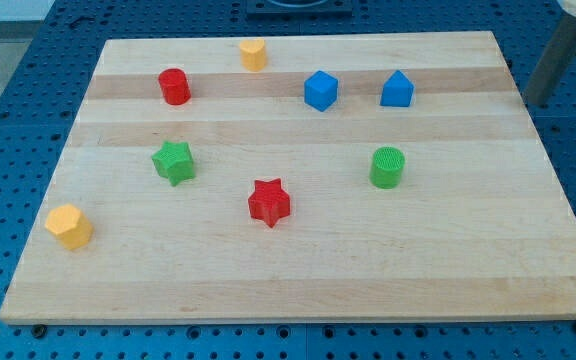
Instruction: Push the green circle slightly down
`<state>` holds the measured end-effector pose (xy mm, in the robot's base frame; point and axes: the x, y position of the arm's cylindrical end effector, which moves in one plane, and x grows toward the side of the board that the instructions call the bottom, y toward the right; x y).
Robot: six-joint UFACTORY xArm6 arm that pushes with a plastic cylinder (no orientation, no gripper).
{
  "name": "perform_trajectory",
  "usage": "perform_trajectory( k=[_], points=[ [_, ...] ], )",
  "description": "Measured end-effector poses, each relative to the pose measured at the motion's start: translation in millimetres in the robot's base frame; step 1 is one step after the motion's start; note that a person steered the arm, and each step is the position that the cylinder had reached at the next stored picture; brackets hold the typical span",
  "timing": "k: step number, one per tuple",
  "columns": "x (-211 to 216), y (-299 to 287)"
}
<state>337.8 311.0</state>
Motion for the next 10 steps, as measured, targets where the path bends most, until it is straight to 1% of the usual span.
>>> perform_trajectory(
  k=[1, 2, 4, 5, 6, 7, 9, 10],
  points=[
    [4, -19],
    [19, -56],
    [60, -102],
    [68, -148],
    [66, -198],
    [68, -216],
    [82, -220],
    [95, -220]
  ],
)
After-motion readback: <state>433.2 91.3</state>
